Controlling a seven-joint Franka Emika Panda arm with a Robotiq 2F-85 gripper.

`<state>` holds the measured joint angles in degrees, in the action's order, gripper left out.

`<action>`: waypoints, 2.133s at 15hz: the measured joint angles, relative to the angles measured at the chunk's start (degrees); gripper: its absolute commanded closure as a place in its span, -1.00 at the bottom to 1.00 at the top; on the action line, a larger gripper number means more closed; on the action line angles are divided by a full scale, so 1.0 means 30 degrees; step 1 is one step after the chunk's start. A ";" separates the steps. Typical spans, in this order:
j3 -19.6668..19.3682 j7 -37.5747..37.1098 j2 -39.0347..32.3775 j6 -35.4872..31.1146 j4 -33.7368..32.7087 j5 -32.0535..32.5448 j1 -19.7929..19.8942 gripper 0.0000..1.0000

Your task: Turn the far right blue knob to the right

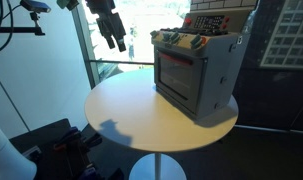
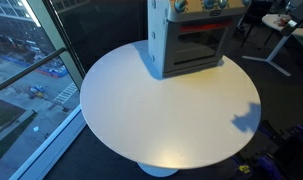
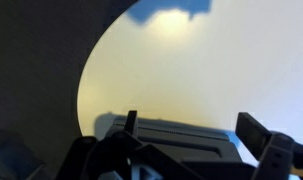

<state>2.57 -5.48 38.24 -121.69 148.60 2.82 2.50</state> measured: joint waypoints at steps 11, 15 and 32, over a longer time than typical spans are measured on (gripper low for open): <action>-0.0068 0.0003 -0.0777 -0.0229 -0.0749 -0.0007 -0.0001 -1.00; -0.0181 0.0022 -0.1957 -0.0517 -0.2072 -0.0009 -0.0002 -1.00; -0.2042 -0.0122 -0.8490 -0.3639 -0.9023 -0.0421 0.0685 -1.00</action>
<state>-3.55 -5.85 12.77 -132.61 121.53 1.55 4.55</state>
